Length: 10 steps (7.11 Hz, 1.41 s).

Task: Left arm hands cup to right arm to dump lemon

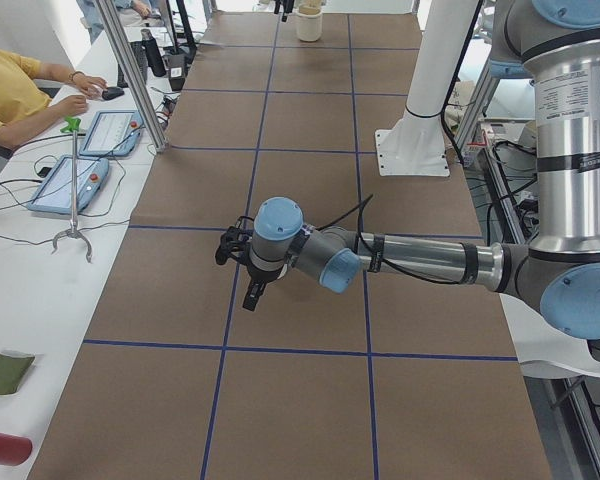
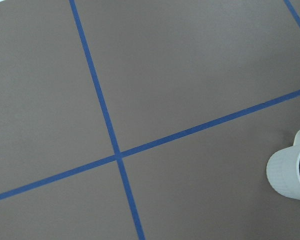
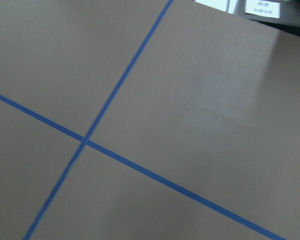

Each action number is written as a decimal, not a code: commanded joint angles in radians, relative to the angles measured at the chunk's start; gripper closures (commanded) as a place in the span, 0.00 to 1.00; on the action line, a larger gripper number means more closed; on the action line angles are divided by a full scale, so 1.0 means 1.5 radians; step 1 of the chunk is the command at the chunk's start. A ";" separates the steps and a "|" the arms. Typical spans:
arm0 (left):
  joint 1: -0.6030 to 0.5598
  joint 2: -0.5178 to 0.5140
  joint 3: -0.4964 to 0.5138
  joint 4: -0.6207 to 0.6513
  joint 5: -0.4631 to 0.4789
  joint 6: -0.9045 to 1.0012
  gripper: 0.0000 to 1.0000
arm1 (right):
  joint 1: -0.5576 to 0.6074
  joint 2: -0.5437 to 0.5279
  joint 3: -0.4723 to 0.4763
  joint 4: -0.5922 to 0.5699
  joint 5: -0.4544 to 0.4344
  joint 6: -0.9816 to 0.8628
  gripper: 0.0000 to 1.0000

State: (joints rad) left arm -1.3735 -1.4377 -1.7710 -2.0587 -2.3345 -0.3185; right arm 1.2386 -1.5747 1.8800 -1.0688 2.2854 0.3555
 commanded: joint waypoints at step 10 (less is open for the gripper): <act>0.253 -0.024 0.027 -0.137 0.157 -0.322 0.20 | -0.133 0.064 0.001 0.010 -0.106 0.117 0.00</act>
State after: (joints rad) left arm -1.0015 -1.4680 -1.7353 -2.2640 -2.1060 -0.8007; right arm 1.0386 -1.4788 1.8822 -1.0538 2.1268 0.5307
